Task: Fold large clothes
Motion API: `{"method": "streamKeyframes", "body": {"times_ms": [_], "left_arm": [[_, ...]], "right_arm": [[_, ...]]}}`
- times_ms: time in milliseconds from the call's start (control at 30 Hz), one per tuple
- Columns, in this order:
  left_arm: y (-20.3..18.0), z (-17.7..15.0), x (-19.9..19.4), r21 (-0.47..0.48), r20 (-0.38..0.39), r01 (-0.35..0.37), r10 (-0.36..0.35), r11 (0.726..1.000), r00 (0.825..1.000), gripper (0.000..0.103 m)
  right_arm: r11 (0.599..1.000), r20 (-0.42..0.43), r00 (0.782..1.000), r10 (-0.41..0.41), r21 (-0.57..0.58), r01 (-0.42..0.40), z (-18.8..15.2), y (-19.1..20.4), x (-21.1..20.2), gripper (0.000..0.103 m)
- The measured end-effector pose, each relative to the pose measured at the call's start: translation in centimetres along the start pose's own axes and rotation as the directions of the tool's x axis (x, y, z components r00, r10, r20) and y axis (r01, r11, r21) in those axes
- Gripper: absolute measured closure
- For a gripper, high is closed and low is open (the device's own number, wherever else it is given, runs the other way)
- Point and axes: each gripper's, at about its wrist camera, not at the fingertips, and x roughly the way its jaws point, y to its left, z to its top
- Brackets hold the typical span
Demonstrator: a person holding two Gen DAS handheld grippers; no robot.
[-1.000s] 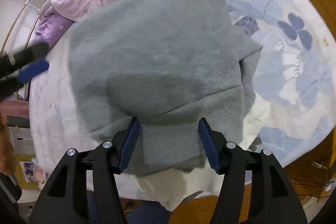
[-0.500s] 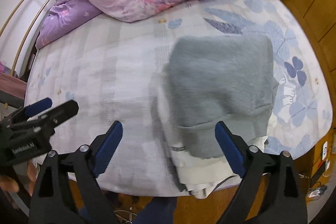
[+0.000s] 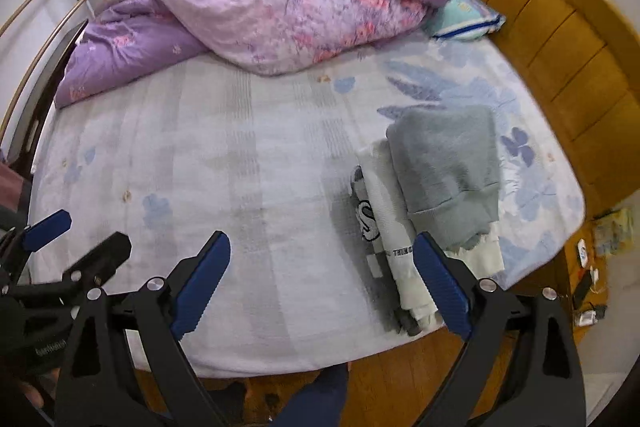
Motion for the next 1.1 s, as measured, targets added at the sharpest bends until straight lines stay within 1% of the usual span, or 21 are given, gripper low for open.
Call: {"method": "streamKeyframes", "body": {"times_ms": [133,200,333,433,500,667,733,900,1033,1100], "left_arm": [[2.2,-0.6,-4.2,0.031,0.063,-0.022,0.02,0.999,0.998,0.006],[3.3,-0.9,-6.7,0.042,0.099,-0.04,0.035,0.998,0.994,0.006],[4.5,-1.1,-10.3,0.051,0.135,-0.049,0.042,0.998,0.99,0.005],[4.6,-1.2,-12.5,0.074,0.167,-0.075,0.062,0.994,0.984,0.005],[4.8,-1.4,-13.6,0.076,0.189,-0.091,0.075,0.993,0.979,0.005],[5.1,-1.5,-16.4,0.044,0.228,-0.076,0.064,0.996,0.972,0.005],[4.8,-1.5,-17.2,0.04,0.245,-0.089,0.077,0.995,0.966,0.005],[3.3,-1.3,-19.7,0.032,0.307,-0.12,0.105,0.992,0.946,0.005],[1.3,-1.9,-21.4,0.005,0.362,-0.138,0.127,0.99,0.923,0.005],[0.5,-2.1,-21.8,-0.01,0.378,-0.153,0.145,0.988,0.914,0.005]], "right_arm": [[1.0,0.048,0.999,-0.024,0.008,0.024,-1.2,3.3,-4.0,0.014],[1.0,0.068,0.997,-0.029,0.009,0.029,-1.7,4.3,-5.8,0.014],[0.999,0.108,0.993,-0.05,0.009,0.049,-2.2,5.5,-8.8,0.014],[0.998,0.134,0.989,-0.057,0.012,0.056,-2.7,6.4,-10.6,0.014],[0.999,0.15,0.988,-0.047,0.007,0.047,-3.0,6.9,-11.4,0.013],[0.999,0.195,0.98,-0.032,-0.005,0.034,-3.2,7.4,-13.5,0.013],[1.0,0.218,0.976,-0.024,-0.014,0.027,-3.1,7.2,-14.4,0.013],[0.999,0.264,0.965,0.005,-0.042,0.007,-2.6,5.9,-16.2,0.013],[0.996,0.308,0.951,0.037,-0.088,-0.01,-2.5,4.9,-17.9,0.013],[0.994,0.328,0.943,0.046,-0.107,-0.011,-2.6,4.4,-18.5,0.013]]}}
